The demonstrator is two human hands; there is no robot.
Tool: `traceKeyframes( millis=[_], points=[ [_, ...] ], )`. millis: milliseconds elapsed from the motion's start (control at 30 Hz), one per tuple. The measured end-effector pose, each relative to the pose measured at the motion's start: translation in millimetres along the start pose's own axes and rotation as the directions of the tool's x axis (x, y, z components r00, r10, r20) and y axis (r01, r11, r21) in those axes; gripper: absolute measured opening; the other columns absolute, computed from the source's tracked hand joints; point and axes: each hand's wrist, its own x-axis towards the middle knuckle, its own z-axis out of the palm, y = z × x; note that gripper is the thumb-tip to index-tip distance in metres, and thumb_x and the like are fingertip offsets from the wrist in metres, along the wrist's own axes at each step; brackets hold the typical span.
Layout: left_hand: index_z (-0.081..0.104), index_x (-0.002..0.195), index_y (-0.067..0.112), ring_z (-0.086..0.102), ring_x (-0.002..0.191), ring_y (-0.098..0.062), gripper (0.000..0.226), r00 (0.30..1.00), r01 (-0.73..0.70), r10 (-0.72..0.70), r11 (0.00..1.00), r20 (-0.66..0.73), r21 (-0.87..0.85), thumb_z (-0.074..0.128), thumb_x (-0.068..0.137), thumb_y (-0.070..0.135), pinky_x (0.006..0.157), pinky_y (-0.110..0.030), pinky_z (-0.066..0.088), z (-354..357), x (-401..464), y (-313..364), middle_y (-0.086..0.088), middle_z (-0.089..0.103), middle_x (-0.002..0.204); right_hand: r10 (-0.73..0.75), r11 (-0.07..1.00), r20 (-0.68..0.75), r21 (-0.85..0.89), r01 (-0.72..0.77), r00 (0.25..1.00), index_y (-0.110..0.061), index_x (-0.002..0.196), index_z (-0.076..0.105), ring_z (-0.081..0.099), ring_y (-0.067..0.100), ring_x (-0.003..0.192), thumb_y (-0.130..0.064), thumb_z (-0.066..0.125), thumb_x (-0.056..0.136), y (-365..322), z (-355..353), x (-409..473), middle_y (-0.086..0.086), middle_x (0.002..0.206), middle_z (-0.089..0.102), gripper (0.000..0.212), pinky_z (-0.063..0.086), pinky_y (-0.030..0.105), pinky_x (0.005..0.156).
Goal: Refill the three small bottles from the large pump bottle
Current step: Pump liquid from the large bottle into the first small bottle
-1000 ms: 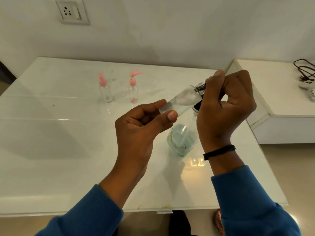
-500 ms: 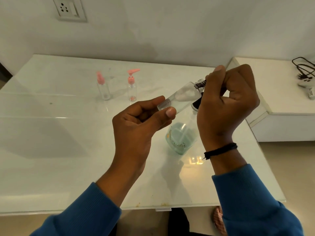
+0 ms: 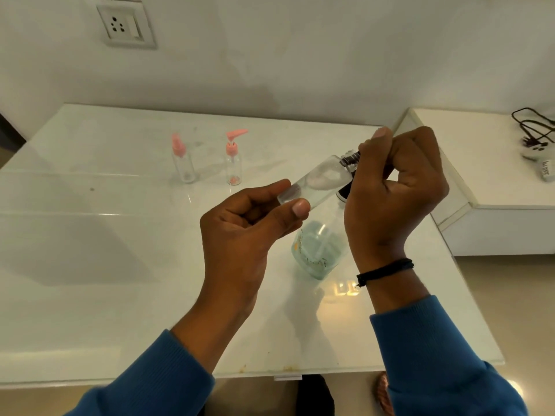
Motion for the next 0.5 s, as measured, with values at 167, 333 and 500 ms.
traceKeyframes(
  millis=[167, 333, 500],
  points=[
    [0.074, 0.106, 0.008, 0.077, 0.088, -0.029, 0.045, 1.0, -0.009, 0.009, 1.0, 0.004, 0.016, 0.08, 0.064, 0.021, 0.077, -0.032, 0.062, -0.2, 1.0, 0.2, -0.004, 0.079, 0.095, -0.01, 1.0, -0.007, 0.015, 0.011, 1.0, 0.005, 0.057, 0.054, 0.039, 0.021, 0.056, -0.002, 0.06, 0.097, -2.8, 0.5, 1.7, 0.017, 0.06, 0.048, 0.041, 0.035, 0.043, 0.052],
    [0.075, 0.105, 0.01, 0.077, 0.087, -0.03, 0.046, 1.0, 0.001, -0.001, 1.0, -0.005, 0.013, 0.081, 0.062, 0.023, 0.078, -0.034, 0.062, -0.3, 0.5, -0.2, -0.006, 0.079, 0.095, 0.006, 1.0, 0.002, -0.007, -0.006, 1.0, 0.004, 0.058, 0.054, 0.042, 0.023, 0.056, -0.006, 0.06, 0.097, -1.4, -1.1, 0.2, 0.014, 0.062, 0.05, 0.041, 0.04, 0.048, 0.054],
    [0.075, 0.104, 0.009, 0.077, 0.087, -0.028, 0.045, 1.0, -0.013, 0.013, 1.0, -0.005, 0.021, 0.081, 0.062, 0.024, 0.079, -0.035, 0.062, -0.2, 1.3, -1.2, -0.003, 0.079, 0.093, -0.006, 1.0, 0.007, 0.021, 0.006, 1.0, 0.006, 0.056, 0.053, 0.038, 0.023, 0.055, -0.002, 0.06, 0.097, -3.7, 0.2, 2.0, 0.018, 0.061, 0.048, 0.042, 0.033, 0.043, 0.051]
  ],
)
